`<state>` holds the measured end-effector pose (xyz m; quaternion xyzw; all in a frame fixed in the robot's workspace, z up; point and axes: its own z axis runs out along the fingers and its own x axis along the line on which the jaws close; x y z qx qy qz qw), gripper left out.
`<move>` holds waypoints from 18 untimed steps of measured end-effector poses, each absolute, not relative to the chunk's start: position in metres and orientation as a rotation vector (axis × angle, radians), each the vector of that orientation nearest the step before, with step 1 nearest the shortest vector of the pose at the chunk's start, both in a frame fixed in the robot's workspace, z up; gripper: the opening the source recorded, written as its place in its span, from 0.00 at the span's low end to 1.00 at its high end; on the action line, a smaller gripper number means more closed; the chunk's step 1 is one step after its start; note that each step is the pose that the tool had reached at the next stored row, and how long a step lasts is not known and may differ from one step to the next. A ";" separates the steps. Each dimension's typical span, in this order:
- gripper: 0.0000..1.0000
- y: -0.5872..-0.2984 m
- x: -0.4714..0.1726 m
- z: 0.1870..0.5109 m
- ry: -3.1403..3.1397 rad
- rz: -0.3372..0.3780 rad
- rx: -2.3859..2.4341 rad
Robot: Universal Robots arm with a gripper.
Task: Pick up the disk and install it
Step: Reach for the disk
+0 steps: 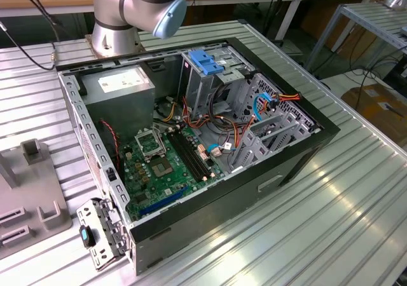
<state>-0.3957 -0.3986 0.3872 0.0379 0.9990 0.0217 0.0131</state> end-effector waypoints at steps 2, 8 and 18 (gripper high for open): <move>0.31 -0.398 -0.399 0.387 3.112 0.068 0.118; 0.31 -0.398 -0.400 0.387 3.112 0.068 0.118; 0.31 -0.395 -0.400 0.387 3.112 0.057 0.118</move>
